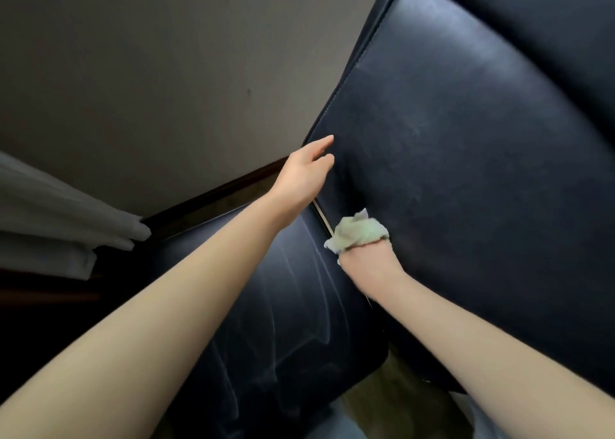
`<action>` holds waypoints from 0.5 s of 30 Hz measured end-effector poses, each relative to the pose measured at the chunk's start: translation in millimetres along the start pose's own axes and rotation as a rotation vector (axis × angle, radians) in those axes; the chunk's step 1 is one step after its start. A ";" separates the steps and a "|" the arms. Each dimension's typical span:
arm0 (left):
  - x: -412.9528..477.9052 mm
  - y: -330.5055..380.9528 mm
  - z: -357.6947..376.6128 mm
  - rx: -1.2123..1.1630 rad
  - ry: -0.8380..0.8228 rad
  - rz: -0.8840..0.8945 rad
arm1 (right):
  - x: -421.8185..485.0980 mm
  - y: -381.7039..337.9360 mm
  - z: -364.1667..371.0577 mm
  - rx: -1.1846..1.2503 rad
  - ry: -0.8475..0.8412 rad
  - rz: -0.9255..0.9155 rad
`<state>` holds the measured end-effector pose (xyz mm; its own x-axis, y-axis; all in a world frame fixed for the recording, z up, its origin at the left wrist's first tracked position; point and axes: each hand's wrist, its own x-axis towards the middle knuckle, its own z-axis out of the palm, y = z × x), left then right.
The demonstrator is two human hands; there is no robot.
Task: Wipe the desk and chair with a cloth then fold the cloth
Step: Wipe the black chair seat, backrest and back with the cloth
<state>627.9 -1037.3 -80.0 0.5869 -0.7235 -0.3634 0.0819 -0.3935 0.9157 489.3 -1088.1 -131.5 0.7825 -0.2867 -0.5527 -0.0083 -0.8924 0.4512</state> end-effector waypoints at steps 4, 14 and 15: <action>-1.8 14.4 10.0 -0.016 -0.042 0.032 | -42.7 -37.7 42.6 0.041 -0.270 -0.039; -6.9 18.6 42.6 -0.005 -0.062 0.024 | -48.6 -22.3 43.0 0.051 -0.025 -0.081; -8.7 17.2 43.4 -0.007 -0.057 0.016 | -40.3 -11.8 28.1 0.040 0.036 -0.036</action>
<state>589.2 -1062.4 -68.5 0.5410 -0.7610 -0.3580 0.0788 -0.3779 0.9225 440.4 -1075.8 -134.2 0.8045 -0.2417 -0.5425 -0.0039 -0.9156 0.4022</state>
